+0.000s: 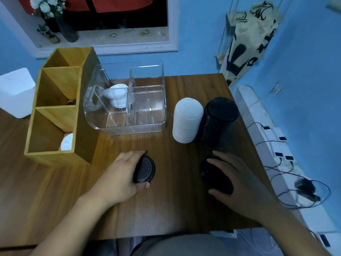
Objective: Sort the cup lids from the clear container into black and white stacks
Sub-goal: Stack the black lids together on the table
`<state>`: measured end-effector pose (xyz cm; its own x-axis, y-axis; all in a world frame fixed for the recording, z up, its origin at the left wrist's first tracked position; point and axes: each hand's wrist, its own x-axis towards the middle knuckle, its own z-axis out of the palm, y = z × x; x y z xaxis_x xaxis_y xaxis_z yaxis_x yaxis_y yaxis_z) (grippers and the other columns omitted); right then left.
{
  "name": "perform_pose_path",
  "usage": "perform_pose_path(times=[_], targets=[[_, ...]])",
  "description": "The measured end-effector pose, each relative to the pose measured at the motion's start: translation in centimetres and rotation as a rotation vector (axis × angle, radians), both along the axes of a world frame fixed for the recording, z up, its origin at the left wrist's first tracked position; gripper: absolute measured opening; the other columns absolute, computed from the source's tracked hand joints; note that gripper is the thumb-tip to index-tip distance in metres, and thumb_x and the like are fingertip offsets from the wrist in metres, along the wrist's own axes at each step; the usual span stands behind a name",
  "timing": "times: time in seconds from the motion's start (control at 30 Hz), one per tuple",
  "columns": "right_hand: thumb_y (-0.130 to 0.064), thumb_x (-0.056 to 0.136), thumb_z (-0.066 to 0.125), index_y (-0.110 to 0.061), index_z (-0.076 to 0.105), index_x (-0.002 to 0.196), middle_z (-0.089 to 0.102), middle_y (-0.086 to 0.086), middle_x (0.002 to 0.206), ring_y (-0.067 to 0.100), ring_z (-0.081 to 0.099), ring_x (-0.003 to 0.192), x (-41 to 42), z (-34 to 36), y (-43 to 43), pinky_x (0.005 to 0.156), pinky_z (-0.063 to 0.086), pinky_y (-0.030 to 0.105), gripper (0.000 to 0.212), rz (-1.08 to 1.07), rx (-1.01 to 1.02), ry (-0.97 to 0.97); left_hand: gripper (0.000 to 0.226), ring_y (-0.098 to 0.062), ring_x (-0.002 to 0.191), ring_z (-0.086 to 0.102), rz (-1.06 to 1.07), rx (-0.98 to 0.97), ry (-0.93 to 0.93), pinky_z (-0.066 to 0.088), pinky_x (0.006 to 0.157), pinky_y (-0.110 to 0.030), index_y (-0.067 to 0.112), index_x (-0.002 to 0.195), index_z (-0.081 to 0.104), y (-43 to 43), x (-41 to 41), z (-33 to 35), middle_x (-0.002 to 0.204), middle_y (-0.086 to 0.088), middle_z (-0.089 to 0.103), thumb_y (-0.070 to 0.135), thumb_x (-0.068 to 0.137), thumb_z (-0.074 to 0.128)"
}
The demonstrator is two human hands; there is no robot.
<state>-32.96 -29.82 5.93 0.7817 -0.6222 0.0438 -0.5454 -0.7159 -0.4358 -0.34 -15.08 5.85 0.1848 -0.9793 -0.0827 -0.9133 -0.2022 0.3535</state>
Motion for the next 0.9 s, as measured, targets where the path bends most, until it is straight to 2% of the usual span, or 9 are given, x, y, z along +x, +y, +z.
perform_pose_path(times=[0.1, 0.23, 0.3, 0.37, 0.43, 0.57, 0.67, 0.77, 0.9], targets=[[-0.046, 0.085, 0.073, -0.045, 0.031, 0.148, 0.022, -0.028, 0.151, -0.002, 0.017, 0.143, -0.2, -1.1, -0.1, 0.117, 0.022, 0.03, 0.076, -0.061, 0.049, -0.032, 0.097, -0.014, 0.133, 0.042, -0.036, -0.073, 0.039, 0.033, 0.112, -0.023, 0.021, 0.153, 0.04, -1.2, -3.1, -0.9, 0.146, 0.005, 0.051, 0.064, 0.075, 0.079], [-0.039, 0.081, 0.08, -0.035, 0.042, 0.146, 0.038, -0.019, 0.148, -0.008, 0.026, 0.135, 1.2, -1.5, 0.0, 0.107, 0.015, 0.003, 0.074, -0.059, 0.091, -0.1, 0.102, -0.015, 0.141, 0.038, -0.081, -0.109, 0.102, 0.032, 0.119, -0.031, 0.017, 0.155, 0.041, -3.0, -6.3, -2.0, 0.154, 0.004, 0.045, 0.076, 0.075, 0.067], [-0.04, 0.08, 0.081, -0.034, 0.044, 0.146, 0.04, -0.017, 0.147, -0.008, 0.028, 0.134, 1.6, -1.8, 0.1, 0.105, 0.013, 0.0, 0.075, -0.039, 0.098, -0.111, 0.107, -0.018, 0.145, 0.032, -0.132, -0.091, 0.064, 0.031, 0.121, -0.039, 0.018, 0.159, 0.035, -3.0, -6.6, -2.0, 0.16, 0.003, 0.037, 0.078, 0.075, 0.064], [-0.041, 0.08, 0.08, -0.034, 0.044, 0.146, 0.039, -0.018, 0.147, -0.006, 0.031, 0.135, 1.8, -1.8, 0.1, 0.107, 0.016, 0.003, 0.075, -0.032, 0.109, -0.134, 0.107, -0.016, 0.147, 0.027, -0.169, -0.068, 0.038, 0.028, 0.123, -0.041, 0.023, 0.162, 0.026, -2.7, -6.3, -2.0, 0.162, 0.005, 0.031, 0.073, 0.077, 0.066], [-0.042, 0.082, 0.079, -0.034, 0.045, 0.145, 0.039, -0.021, 0.147, -0.006, 0.032, 0.136, 1.4, -1.8, 0.2, 0.108, 0.022, 0.007, 0.072, -0.029, 0.133, -0.182, 0.105, -0.011, 0.144, 0.028, -0.169, -0.071, 0.063, 0.031, 0.121, -0.04, 0.026, 0.162, 0.024, -2.3, -5.9, -1.9, 0.157, 0.008, 0.036, 0.067, 0.079, 0.072], [-0.036, 0.088, 0.074, -0.033, 0.049, 0.141, 0.044, -0.023, 0.142, -0.002, 0.039, 0.136, 0.3, -1.6, 0.0, 0.11, 0.032, 0.013, 0.058, -0.079, 0.17, -0.307, 0.107, -0.004, 0.132, 0.037, -0.057, -0.161, 0.132, 0.031, 0.114, -0.019, 0.022, 0.157, 0.036, -2.5, -5.9, -0.8, 0.14, 0.015, 0.049, 0.062, 0.07, 0.084], [-0.023, 0.092, 0.07, -0.029, 0.053, 0.136, 0.052, -0.017, 0.136, 0.0, 0.046, 0.131, -0.4, -1.6, -0.5, 0.108, 0.038, 0.017, 0.048, -0.129, 0.181, -0.386, 0.095, -0.004, 0.124, 0.042, -0.006, -0.284, 0.142, 0.025, 0.107, -0.007, 0.022, 0.146, 0.047, -3.4, -7.3, 0.7, 0.129, 0.018, 0.052, 0.058, 0.067, 0.085], [-0.009, 0.094, 0.065, -0.029, 0.055, 0.133, 0.057, -0.015, 0.131, 0.001, 0.051, 0.127, -1.0, -1.7, -1.0, 0.105, 0.042, 0.02, 0.045, -0.145, 0.171, -0.436, 0.084, -0.008, 0.12, 0.047, -0.048, -0.331, 0.173, 0.029, 0.104, -0.009, 0.023, 0.139, 0.053, -4.7, -10.6, 1.5, 0.126, 0.014, 0.058, 0.056, 0.068, 0.084], [-0.006, 0.097, 0.058, -0.023, 0.059, 0.13, 0.059, -0.011, 0.127, 0.007, 0.056, 0.121, -1.6, -2.0, -1.5, 0.099, 0.049, 0.03, 0.037, -0.164, 0.209, -0.476, 0.094, -0.011, 0.119, 0.046, -0.051, -0.295, 0.179, 0.025, 0.1, -0.007, 0.018, 0.144, 0.049, -6.7, -13.9, 0.2, 0.127, 0.008, 0.06, 0.064, 0.069, 0.081]])
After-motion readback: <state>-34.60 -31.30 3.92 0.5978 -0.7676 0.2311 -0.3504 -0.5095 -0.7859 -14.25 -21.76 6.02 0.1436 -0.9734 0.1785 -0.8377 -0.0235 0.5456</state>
